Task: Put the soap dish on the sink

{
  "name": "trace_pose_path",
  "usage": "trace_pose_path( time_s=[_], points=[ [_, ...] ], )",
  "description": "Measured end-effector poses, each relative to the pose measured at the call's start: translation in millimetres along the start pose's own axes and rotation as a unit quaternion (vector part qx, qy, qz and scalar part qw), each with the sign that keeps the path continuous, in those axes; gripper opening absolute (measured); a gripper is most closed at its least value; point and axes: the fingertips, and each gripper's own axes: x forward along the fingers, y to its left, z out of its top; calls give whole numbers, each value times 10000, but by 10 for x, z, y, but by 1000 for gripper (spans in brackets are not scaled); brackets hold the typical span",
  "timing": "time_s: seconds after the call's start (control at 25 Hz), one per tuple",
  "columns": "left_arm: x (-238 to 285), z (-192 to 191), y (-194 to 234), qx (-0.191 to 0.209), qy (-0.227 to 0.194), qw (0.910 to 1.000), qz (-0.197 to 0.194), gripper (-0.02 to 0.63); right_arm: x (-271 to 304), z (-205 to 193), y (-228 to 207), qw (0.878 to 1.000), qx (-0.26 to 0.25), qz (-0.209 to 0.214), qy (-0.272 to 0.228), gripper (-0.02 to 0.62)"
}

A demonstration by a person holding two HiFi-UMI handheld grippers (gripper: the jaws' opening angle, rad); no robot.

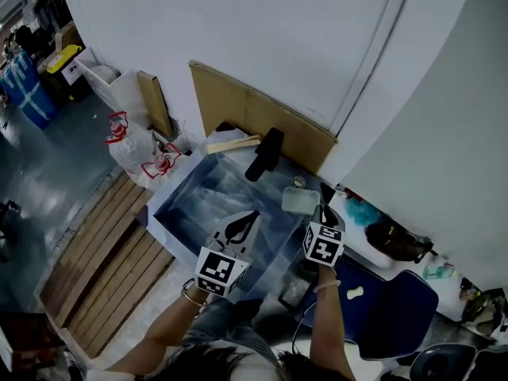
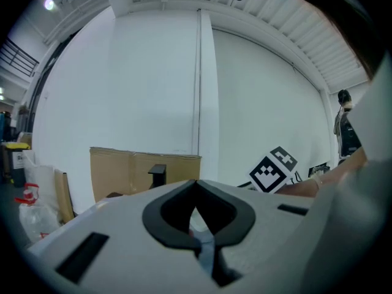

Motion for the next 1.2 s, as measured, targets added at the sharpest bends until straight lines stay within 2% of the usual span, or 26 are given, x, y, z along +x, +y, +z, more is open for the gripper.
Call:
trace_pose_path(
  time_s=[0.28,0.68,1.2],
  points=[
    [-245,98,-75,-58,-108,9997,222,9,-432,144,207,9987,-174,255,-398,43],
    [-538,221,-154,-54,-265,9992,289,9,-958,211,537,9954,-358,579,-679,28],
    [-1312,393,-180,11,-550,9985,51,9,-1835,335,1122,9895,-517,475,-1266,26]
  ],
)
